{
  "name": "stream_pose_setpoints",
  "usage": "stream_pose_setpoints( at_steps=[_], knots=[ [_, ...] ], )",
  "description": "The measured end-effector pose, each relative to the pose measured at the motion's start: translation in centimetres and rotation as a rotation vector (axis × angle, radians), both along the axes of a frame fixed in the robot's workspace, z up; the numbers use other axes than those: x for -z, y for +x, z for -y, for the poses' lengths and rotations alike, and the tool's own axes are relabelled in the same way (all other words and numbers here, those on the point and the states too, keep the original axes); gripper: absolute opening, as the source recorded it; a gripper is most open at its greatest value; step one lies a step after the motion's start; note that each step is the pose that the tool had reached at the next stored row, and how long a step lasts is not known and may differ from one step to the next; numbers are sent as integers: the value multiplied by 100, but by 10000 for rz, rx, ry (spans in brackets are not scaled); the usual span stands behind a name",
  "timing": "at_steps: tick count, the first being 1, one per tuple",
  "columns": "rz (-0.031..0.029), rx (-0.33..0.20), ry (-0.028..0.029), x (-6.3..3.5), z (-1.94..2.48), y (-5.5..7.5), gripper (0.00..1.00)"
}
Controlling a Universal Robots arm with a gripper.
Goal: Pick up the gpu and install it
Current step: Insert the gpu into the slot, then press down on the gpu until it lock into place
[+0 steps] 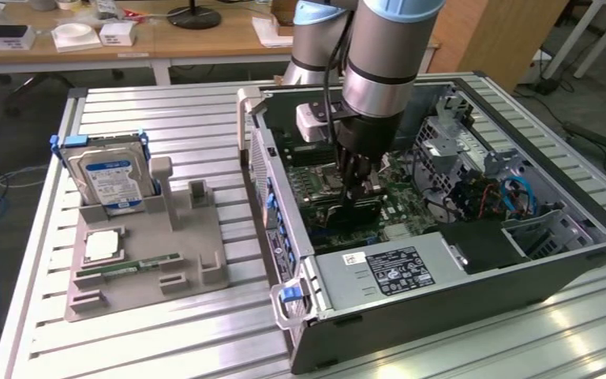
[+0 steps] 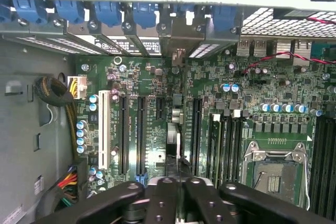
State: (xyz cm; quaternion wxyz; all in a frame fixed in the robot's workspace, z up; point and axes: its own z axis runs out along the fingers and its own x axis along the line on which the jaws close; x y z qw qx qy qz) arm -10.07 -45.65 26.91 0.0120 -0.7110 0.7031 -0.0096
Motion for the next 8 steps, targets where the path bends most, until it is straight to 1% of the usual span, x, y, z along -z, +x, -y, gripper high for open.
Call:
stream_pose_setpoints(
  at_steps=[1,2,8],
  knots=[
    [0,0,-1,0,0,0,14],
    [0,0,-1,0,0,0,10],
    [0,0,-1,0,0,0,10]
  ],
)
